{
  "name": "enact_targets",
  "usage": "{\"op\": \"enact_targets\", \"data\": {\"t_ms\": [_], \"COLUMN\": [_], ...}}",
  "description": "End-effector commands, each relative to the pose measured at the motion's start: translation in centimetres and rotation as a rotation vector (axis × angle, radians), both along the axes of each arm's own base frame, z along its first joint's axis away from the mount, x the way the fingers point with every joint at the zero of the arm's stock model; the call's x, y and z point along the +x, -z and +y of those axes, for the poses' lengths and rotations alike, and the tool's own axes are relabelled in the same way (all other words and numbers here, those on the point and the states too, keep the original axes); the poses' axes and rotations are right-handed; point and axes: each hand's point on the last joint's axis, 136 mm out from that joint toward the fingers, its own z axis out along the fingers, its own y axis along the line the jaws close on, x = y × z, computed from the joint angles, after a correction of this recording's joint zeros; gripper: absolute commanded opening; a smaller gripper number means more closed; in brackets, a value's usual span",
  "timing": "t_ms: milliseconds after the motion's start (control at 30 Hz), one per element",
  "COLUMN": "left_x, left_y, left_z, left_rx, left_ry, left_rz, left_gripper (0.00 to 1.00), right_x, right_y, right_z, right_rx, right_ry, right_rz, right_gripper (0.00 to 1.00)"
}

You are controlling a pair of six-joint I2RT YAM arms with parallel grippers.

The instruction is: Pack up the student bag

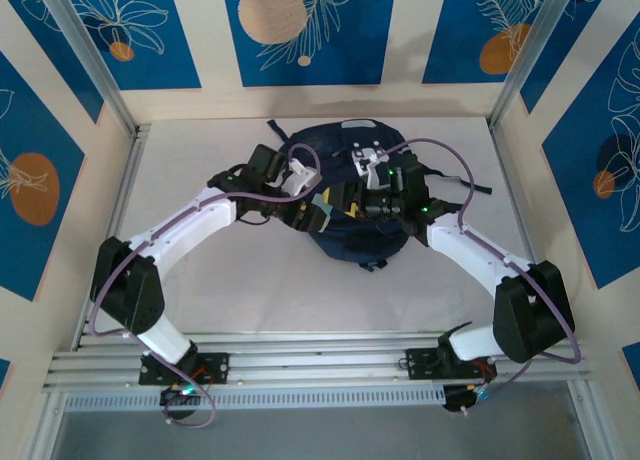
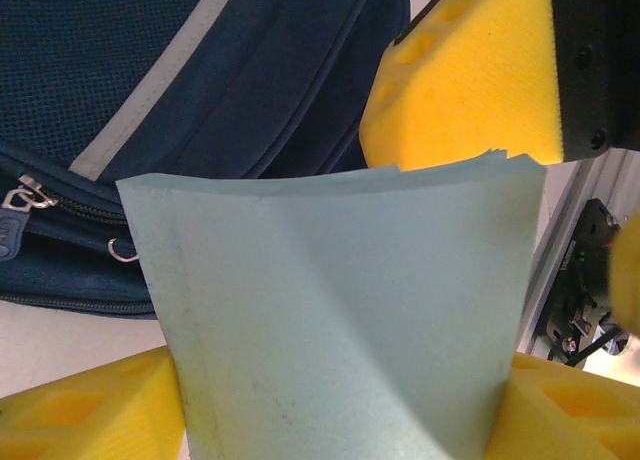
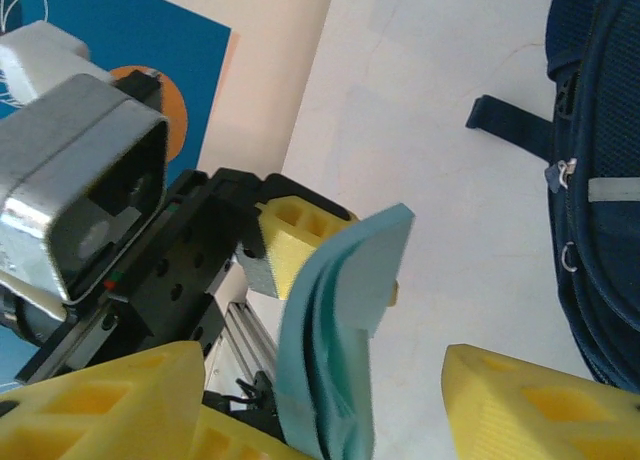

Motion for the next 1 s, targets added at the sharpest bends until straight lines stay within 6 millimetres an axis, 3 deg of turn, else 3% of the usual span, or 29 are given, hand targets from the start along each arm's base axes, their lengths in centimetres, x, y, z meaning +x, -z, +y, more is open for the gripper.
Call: {"op": "enact_targets", "data": {"t_ms": [0,133,267,333,367,533,667,767,967], "left_x": [-0.6,-0.3,0.3,0.7,0.9,2.4,3.4,4.2,5.4], "left_y": [-0.8,-0.5,-0.5,-0.6,-0.7,-0.8,-0.9,-0.6,0.4], "left_z": [-1.0,-0.9,-0.6,-0.4,-0.2,1.3,1.5,0.6,-3.1], "left_rx": [-0.015,0.008,0.027,0.04,0.05,0.126,0.147,0.154,0.191], "left_ry": [0.049,0.034,0.0,-0.02,-0.033,-0.101,-0.12,-0.106,-0.031], "left_rz": [-0.003,-0.006,-0.029,-0.046,-0.055,-0.142,-0.185,-0.213,-0.277], "left_gripper": [0.7,0.7,0.73,0.82,0.99,1.0,1.0,1.0,0.95], "right_x": [-0.3,-0.6,-0.9,-0.8,-0.7,0.0,0.5,0.8,0.7], "right_y": [-0.8,-0.7,-0.2,0.1,0.2,-0.2,-0.5,-0.6,-0.1], "right_z": [0.8,1.1,0.7,0.5,0.2,-2.3,-5.6,-9.0,-16.3], "right_rx": [0.037,0.04,0.021,0.017,0.014,-0.007,-0.061,-0.096,-0.136], "right_ry": [-0.039,-0.058,-0.056,-0.048,-0.039,0.036,0.125,0.229,0.463], "right_rz": [-0.011,-0.005,0.005,0.018,0.017,0.0,-0.018,-0.017,0.028], "right_gripper": [0.59,0.49,0.27,0.08,0.0,0.0,0.0,0.0,0.0]}}
